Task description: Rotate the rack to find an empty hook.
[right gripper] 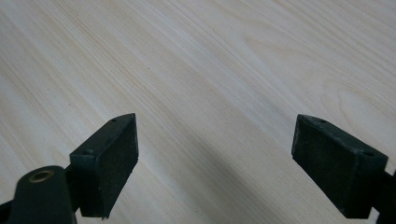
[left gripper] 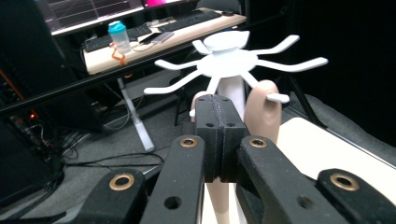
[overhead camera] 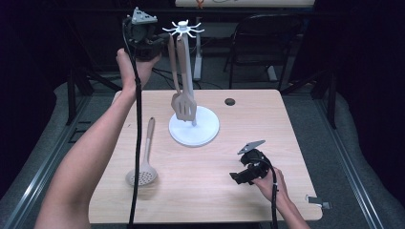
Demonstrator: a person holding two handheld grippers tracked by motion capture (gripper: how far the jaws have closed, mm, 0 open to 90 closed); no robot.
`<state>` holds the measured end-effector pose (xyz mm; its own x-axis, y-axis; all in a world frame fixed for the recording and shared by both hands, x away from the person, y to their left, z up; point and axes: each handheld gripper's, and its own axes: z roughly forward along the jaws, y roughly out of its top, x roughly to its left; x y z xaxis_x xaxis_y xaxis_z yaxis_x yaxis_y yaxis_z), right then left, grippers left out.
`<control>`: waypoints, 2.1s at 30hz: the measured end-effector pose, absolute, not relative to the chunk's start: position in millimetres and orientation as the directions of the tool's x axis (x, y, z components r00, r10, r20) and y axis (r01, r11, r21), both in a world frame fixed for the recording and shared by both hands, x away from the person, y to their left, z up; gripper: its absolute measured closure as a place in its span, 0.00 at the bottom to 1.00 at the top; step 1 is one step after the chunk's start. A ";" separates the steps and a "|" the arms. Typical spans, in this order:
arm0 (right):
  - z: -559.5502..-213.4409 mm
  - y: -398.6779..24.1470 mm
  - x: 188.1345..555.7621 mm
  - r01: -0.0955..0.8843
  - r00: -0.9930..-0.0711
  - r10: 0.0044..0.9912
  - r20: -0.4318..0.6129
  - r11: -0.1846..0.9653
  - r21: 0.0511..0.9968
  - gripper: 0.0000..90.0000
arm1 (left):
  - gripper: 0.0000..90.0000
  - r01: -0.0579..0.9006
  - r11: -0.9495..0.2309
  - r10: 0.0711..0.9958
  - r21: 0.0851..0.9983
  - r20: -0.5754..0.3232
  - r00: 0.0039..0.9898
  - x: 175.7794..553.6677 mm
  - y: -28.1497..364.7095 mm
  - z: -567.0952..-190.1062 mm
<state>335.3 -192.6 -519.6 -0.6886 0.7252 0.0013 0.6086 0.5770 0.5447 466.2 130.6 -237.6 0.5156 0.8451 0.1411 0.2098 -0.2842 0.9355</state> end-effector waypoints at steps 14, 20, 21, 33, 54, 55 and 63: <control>-521.2 -192.0 335.3 0.613 -0.684 0.729 0.016 0.563 0.554 0.16 | 1.00 0.215 -0.273 0.825 0.938 0.113 0.554 456.9 137.0 -237.7; -520.4 -192.1 335.1 0.611 -0.692 0.722 0.000 0.585 0.533 0.16 | 1.00 0.193 -0.281 0.800 0.940 0.119 0.588 447.4 132.1 -234.3; -520.8 -192.0 335.1 0.612 -0.692 0.722 0.000 0.587 0.529 0.16 | 1.00 0.190 -0.284 0.797 0.940 0.122 0.591 446.1 130.7 -233.7; -522.0 -192.0 334.5 0.615 -0.684 0.730 0.008 0.571 0.544 0.16 | 1.00 0.169 -0.343 0.794 0.924 0.189 0.578 449.4 110.1 -232.1; -520.3 -192.7 334.9 0.612 -0.691 0.723 -0.002 0.587 0.530 0.16 | 1.00 0.213 -0.316 0.841 0.924 0.170 0.514 465.7 124.6 -232.8; -520.3 -192.6 334.9 0.612 -0.691 0.722 -0.002 0.587 0.530 0.16 | 1.00 0.215 -0.315 0.843 0.924 0.168 0.512 466.2 125.3 -232.7; -520.0 -192.8 334.8 0.611 -0.692 0.722 -0.002 0.588 0.530 0.16 | 0.99 0.220 -0.300 0.845 0.928 0.151 0.513 466.3 128.5 -234.6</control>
